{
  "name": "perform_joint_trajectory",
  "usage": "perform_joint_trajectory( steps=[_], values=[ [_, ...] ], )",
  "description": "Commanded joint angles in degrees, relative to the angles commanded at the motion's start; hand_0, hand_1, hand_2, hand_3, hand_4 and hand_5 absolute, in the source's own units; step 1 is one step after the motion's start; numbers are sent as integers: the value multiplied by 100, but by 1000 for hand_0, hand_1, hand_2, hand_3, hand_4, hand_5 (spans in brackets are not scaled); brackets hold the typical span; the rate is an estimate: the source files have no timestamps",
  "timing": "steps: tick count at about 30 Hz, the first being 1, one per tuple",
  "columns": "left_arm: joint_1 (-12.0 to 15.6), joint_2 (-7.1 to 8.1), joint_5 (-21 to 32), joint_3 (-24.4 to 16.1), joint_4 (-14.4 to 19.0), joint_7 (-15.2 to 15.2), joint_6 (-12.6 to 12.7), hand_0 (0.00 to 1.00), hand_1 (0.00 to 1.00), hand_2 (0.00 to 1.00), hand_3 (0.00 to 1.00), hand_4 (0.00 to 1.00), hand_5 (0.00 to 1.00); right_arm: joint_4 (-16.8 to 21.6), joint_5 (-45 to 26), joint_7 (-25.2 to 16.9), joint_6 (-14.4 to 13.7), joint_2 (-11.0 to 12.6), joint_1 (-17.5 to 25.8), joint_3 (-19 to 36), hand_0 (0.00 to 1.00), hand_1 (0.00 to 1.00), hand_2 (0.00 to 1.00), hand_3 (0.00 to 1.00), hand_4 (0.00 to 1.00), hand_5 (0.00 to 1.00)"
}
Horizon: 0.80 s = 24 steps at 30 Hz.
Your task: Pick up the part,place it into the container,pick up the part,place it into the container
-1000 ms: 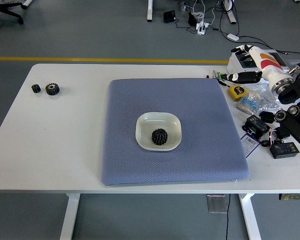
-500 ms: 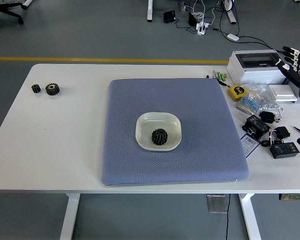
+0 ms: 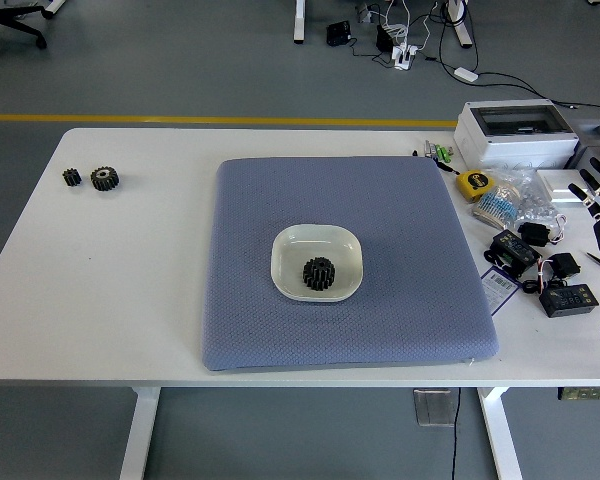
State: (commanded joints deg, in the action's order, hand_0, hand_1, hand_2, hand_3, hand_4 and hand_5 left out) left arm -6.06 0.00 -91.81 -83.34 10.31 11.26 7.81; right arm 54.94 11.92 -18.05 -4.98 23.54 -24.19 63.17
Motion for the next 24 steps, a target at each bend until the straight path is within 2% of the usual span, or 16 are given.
perform_joint_trajectory(
  steps=[4, 5, 10, 11, 16, 17, 22, 23, 24],
  values=[
    [118, 0, -293, -289, 0, 13, -27, 658, 654, 631, 558, 579, 520, 268, 481, 165, 119, -11, 379, 254, 757, 769, 803, 748, 998, 661],
    [137, 0, -332, -340, 0, 10, -21, 659, 654, 630, 557, 579, 520, 356, 578, 207, 150, 13, 477, 315, 858, 834, 883, 860, 998, 682],
    [176, 0, -241, -382, 0, -12, 34, 659, 654, 630, 557, 579, 520, 676, 757, 345, 342, 83, 749, 634, 858, 834, 883, 860, 998, 682],
    [179, 0, -232, -386, 0, -14, 43, 674, 657, 635, 558, 578, 519, 727, 740, 368, 350, 99, 777, 675, 858, 836, 891, 874, 998, 812],
    [162, 0, -235, -362, 0, -40, 29, 674, 657, 635, 558, 578, 519, 910, 498, 389, 367, 127, 942, 935, 858, 836, 891, 874, 998, 812],
    [158, 1, -236, -374, 0, -51, 27, 683, 661, 639, 557, 579, 521, 952, 459, 398, 392, 120, 1000, 1008, 831, 807, 861, 859, 998, 953],
    [141, 9, -398, -625, 0, -100, 56, 683, 661, 639, 557, 579, 521, 1173, 377, 489, 493, 104, 1283, 1295, 831, 807, 861, 859, 998, 953],
    [142, 13, -368, -617, 0, -111, 67, 690, 664, 641, 557, 579, 522, 1219, 375, 489, 482, 101, 1339, 1347, 792, 777, 844, 841, 998, 998],
    [143, 16, -344, -608, 0, -119, 76, 690, 664, 641, 557, 579, 522, 1257, 382, 483, 460, 97, 1384, 1393, 792, 777, 844, 841, 998, 998]
  ],
)
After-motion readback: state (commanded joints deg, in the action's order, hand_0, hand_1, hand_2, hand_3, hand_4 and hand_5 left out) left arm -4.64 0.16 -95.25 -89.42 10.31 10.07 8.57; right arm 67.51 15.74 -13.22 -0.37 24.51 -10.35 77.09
